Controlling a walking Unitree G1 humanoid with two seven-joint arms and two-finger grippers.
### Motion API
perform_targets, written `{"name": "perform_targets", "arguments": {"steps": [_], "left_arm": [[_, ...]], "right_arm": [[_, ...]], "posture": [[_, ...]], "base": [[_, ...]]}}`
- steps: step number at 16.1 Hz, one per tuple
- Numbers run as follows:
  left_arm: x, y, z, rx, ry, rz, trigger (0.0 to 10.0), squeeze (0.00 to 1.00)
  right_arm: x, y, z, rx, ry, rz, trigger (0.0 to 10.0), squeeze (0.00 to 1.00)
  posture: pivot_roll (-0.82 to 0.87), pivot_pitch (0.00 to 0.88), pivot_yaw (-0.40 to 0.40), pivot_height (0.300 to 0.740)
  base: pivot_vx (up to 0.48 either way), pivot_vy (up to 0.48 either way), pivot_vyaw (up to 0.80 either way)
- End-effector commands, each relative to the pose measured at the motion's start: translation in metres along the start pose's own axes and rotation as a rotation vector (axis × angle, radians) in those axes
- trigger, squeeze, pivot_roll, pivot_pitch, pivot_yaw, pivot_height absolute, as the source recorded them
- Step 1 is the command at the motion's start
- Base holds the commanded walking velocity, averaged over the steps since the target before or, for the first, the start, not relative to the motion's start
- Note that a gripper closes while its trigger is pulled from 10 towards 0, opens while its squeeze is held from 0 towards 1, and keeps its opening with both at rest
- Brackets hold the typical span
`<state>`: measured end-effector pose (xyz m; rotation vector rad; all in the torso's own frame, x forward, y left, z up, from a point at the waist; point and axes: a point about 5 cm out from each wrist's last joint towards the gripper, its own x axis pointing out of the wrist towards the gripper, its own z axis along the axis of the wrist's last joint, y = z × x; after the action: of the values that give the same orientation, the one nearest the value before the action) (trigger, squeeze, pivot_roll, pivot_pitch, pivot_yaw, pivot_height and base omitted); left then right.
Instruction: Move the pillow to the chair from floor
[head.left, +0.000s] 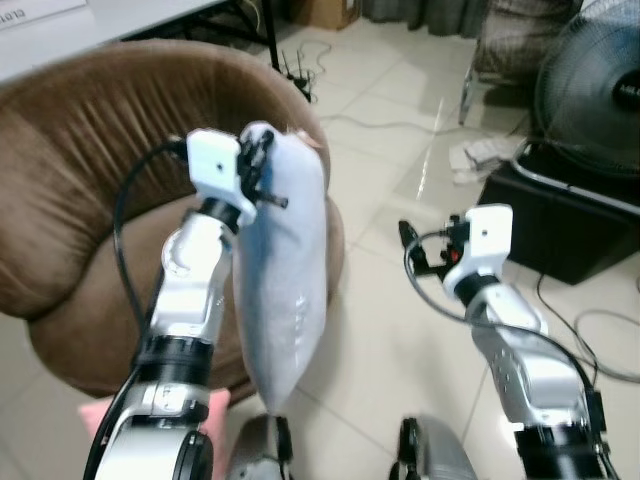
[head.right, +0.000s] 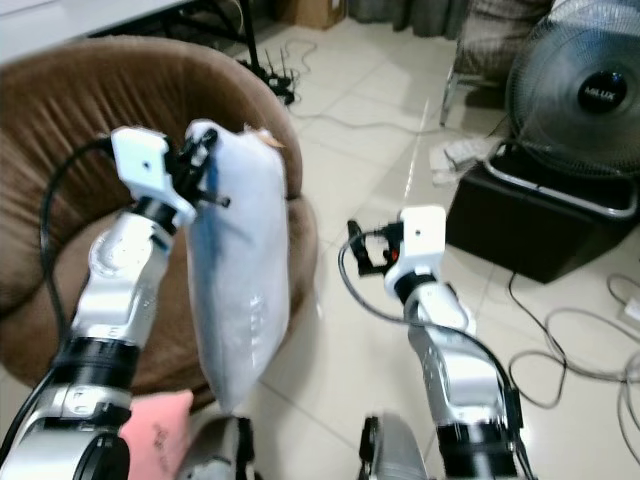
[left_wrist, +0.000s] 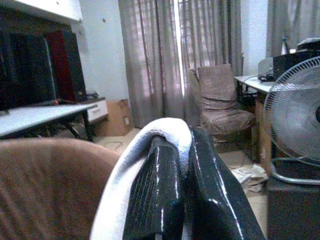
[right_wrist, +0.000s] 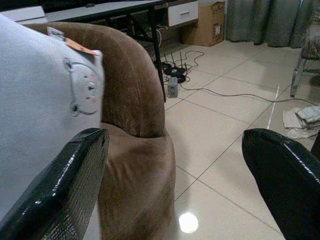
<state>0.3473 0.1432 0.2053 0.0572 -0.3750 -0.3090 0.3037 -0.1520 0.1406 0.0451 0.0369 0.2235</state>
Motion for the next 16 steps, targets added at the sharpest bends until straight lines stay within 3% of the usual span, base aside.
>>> {"name": "perform_targets", "arguments": {"steps": [1, 3, 6, 10, 16], "left_arm": [[0.002, 0.002, 0.020, 0.035, -0.064, -0.003, 0.0, 0.00], [0.003, 0.001, 0.035, 0.037, -0.078, 0.006, 0.0, 0.00], [-0.001, -0.005, 0.031, 0.009, -0.053, -0.043, 0.0, 0.00], [-0.012, -0.005, 0.034, 0.027, 0.000, 0.038, 0.0, 0.00], [-0.032, -0.016, 0.008, -0.023, 0.118, 0.048, 0.0, 0.00]], "right_arm": [[0.003, -0.001, -0.003, -0.021, 0.028, -0.004, 10.0, 0.00], [0.012, -0.002, 0.001, -0.025, 0.020, -0.011, 10.0, 0.00], [0.018, 0.002, 0.012, -0.019, -0.008, -0.005, 10.0, 0.00], [0.017, 0.003, 0.007, -0.022, 0.022, 0.010, 10.0, 0.00], [0.003, -0.003, -0.009, 0.026, 0.070, -0.032, 10.0, 0.00]], "posture": [[0.01, 0.000, 0.082, 0.705], [0.02, 0.000, 0.065, 0.725], [0.00, 0.000, 0.061, 0.740], [0.04, 0.000, 0.032, 0.740], [0.03, 0.000, 0.057, 0.740]], "base": [[0.000, 0.000, 0.00], [0.000, 0.000, 0.00], [0.000, 0.000, 0.00], [0.000, 0.000, 0.00], [0.000, 0.000, 0.00]]}}
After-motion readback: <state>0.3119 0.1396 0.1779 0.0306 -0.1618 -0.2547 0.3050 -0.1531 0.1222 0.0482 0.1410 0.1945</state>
